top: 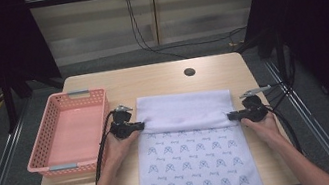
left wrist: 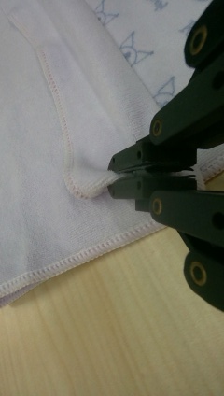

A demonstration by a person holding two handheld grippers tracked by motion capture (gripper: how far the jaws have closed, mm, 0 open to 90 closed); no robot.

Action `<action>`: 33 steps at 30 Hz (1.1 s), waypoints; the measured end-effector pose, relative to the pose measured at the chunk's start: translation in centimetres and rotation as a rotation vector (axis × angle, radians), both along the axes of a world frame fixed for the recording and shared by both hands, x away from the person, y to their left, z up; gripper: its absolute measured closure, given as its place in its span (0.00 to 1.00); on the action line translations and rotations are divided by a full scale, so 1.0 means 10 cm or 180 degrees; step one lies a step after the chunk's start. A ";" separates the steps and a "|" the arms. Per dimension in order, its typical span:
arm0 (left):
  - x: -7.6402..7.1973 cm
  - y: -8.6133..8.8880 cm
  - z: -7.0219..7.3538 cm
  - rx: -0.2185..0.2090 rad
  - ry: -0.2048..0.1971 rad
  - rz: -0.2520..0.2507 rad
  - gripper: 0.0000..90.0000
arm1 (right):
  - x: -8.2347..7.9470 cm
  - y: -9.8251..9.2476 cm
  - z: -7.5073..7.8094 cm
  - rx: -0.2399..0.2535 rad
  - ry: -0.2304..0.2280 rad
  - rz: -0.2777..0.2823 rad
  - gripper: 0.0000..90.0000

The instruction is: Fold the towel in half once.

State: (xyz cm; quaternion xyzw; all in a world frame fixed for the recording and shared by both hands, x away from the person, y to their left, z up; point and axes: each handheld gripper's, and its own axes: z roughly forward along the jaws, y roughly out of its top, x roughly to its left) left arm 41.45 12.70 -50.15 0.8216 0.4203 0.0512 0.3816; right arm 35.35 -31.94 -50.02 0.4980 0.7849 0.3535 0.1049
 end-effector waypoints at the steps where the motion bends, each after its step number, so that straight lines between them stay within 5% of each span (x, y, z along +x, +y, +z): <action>1: 0.04 0.00 0.01 0.0070 0.0006 -0.0012 0.97 | 0.06 0.02 0.01 -0.0083 -0.0016 -0.0016 0.97; 5: 0.19 -0.04 0.03 0.0181 -0.0044 0.0089 0.96 | 0.30 0.06 0.01 -0.0126 -0.0039 -0.0080 0.97; 13: 0.47 -0.04 -0.01 0.0055 -0.0062 0.0260 0.97 | 0.73 0.11 0.00 -0.0212 -0.0070 -0.0193 0.97; 18: 0.66 -0.02 -0.03 0.0062 -0.0111 0.0307 0.97 | 0.94 0.15 -0.04 -0.0158 -0.0150 -0.0410 0.97; 20: 0.67 -0.05 0.00 0.0258 -0.0237 0.0285 0.97 | 0.98 0.18 -0.05 -0.0131 -0.0184 -0.0451 0.97; 24: 0.64 -0.05 0.02 -0.0011 -0.0134 0.0279 0.97 | 0.97 0.17 -0.03 -0.0095 -0.0176 -0.0387 0.97; 33: 0.36 0.02 0.66 -0.0486 -0.0516 0.0098 0.97 | 0.82 -0.04 0.40 0.0397 -0.0531 -0.0410 0.97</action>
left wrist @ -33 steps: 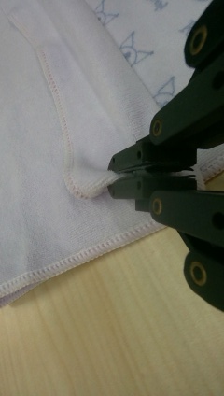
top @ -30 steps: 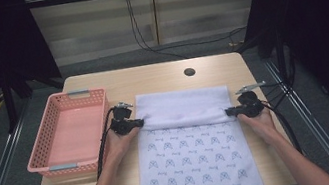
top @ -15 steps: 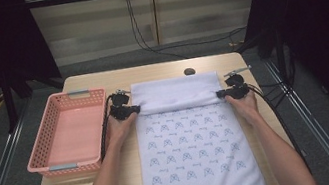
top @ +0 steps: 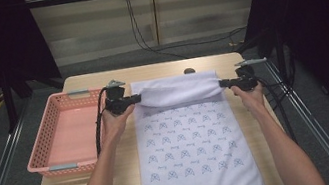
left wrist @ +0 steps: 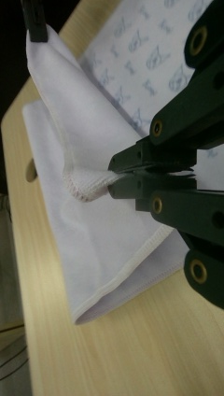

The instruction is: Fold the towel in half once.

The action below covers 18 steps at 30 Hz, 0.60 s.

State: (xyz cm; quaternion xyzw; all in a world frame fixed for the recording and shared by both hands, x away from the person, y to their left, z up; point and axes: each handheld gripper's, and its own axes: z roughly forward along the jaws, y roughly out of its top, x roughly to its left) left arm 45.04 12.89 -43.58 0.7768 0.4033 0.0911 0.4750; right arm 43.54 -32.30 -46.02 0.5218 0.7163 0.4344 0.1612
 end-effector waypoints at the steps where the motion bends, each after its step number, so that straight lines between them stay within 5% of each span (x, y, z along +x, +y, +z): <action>1: -0.04 0.03 0.06 -0.0053 -0.0039 0.0009 0.97 | -0.03 -0.02 0.07 -0.0013 -0.0054 0.0013 0.97; 6: -0.22 0.21 0.33 -0.0247 -0.0202 0.0034 0.97 | -0.23 -0.14 0.43 0.0175 -0.0291 0.0107 0.97; 9: -0.44 0.24 0.44 -0.0480 -0.0336 0.0069 0.97 | -0.36 -0.16 0.64 0.0224 -0.0413 0.0213 0.97; 18: -0.93 0.29 0.79 -0.0434 -0.0567 -0.0160 0.97 | -0.88 -0.23 1.10 0.0251 -0.0675 0.0303 0.97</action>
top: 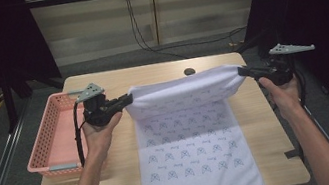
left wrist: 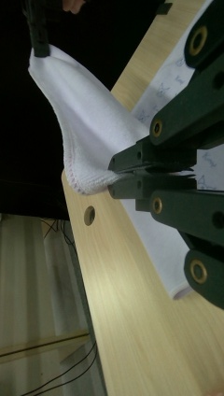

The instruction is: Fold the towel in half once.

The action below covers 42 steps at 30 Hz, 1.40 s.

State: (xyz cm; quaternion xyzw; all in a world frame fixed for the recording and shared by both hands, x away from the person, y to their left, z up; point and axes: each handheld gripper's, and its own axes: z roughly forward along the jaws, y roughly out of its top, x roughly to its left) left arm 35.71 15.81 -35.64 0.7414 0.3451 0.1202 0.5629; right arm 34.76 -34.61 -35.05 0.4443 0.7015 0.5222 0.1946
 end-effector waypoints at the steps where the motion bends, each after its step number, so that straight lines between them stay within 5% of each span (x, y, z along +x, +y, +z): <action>1: -0.06 0.00 0.04 -0.0052 -0.0015 -0.0021 0.97 | -0.06 0.00 0.05 0.0007 -0.0013 0.0001 0.97; 6: -0.37 0.04 0.21 0.0024 -0.0094 -0.0169 0.97 | -0.43 -0.04 0.20 0.0064 -0.0130 0.0081 0.97; 10: -0.62 0.11 0.10 0.0035 -0.0067 -0.0287 0.97 | -0.75 -0.03 0.10 0.0029 -0.0094 0.0229 0.97; 15: -0.90 0.12 -0.39 0.0355 0.0088 -0.0393 0.97 | -1.10 0.00 -0.26 0.0018 0.0102 0.0334 0.96; 17: -0.94 0.14 -0.67 0.0317 0.0303 -0.0451 0.97 | -1.23 0.00 -0.47 -0.0045 0.0231 0.0383 0.96; 20: -1.03 0.10 -0.97 0.0460 0.0502 -0.0616 0.96 | -1.40 0.02 -0.80 -0.0150 0.0457 0.0500 0.96; 21: -1.07 0.08 -1.02 0.0573 0.0511 -0.0688 0.96 | -1.45 0.02 -0.88 -0.0176 0.0532 0.0531 0.95; 25: -1.18 0.13 -1.08 0.0582 0.0594 -0.0884 0.95 | -1.63 0.00 -1.06 -0.0341 0.0779 0.0758 0.92; 29: -1.32 0.15 -1.17 0.0748 0.0722 -0.1104 0.95 | -1.79 0.00 -1.12 -0.0557 0.1013 0.1062 0.89; 33: -1.38 0.19 -1.14 0.0714 0.0804 -0.1313 0.85 | -1.87 0.04 -1.12 -0.0586 0.1061 0.1189 0.79; 37: -1.23 0.20 -1.08 0.0512 0.0745 -0.1133 0.73 | -1.73 0.08 -1.09 -0.0483 0.0880 0.0988 0.71; 40: -1.03 0.19 -1.06 0.0348 0.0661 -0.0958 0.74 | -1.51 0.13 -1.06 -0.0482 0.0738 0.0819 0.70; 42: -0.87 0.13 -1.09 0.0422 0.0714 -0.0831 0.75 | -1.33 0.18 -1.07 -0.0497 0.0731 0.0721 0.67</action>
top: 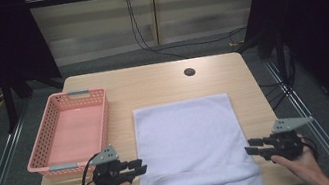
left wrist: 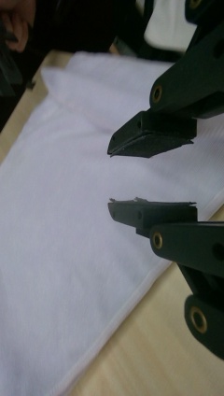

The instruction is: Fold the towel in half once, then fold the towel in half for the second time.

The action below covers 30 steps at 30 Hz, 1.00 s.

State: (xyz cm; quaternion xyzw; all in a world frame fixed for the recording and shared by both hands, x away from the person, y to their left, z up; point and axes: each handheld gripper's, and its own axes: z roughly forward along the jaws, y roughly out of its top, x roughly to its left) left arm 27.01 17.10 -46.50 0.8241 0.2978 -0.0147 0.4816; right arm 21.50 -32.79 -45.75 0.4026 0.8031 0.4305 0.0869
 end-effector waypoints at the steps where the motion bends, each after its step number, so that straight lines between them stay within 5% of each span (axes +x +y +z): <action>1: 0.07 -0.05 -0.02 0.0083 -0.0017 0.0040 0.75 | 0.10 0.03 -0.02 -0.0029 -0.0032 -0.0013 0.66; 7: 0.44 -0.33 -0.23 0.0358 0.0112 0.0039 0.69 | 0.63 0.18 -0.22 -0.0240 0.0144 -0.0147 0.57; 10: 0.61 -0.37 -0.31 0.0526 0.0126 0.0226 0.66 | 0.86 0.30 -0.32 -0.0391 0.0173 -0.0142 0.55; 13: 0.68 -0.38 -0.34 0.0585 0.0131 0.0241 0.67 | 0.96 0.39 -0.41 -0.0491 0.0167 -0.0115 0.56; 18: 0.60 -0.39 -0.34 0.0725 -0.0020 0.0247 0.82 | 0.90 0.41 -0.41 -0.0676 0.0046 -0.0093 0.70; 21: 0.54 -0.36 -0.34 0.0715 -0.0004 0.0172 0.91 | 0.79 0.39 -0.41 -0.0607 0.0067 -0.0034 0.82; 26: 0.35 -0.39 -0.30 0.0853 -0.0057 0.0080 0.91 | 0.51 0.38 -0.38 -0.0545 0.0182 0.0034 0.83; 30: 0.29 -0.33 -0.32 0.0746 0.0037 0.0008 0.91 | 0.36 0.36 -0.37 -0.0513 0.0264 0.0051 0.83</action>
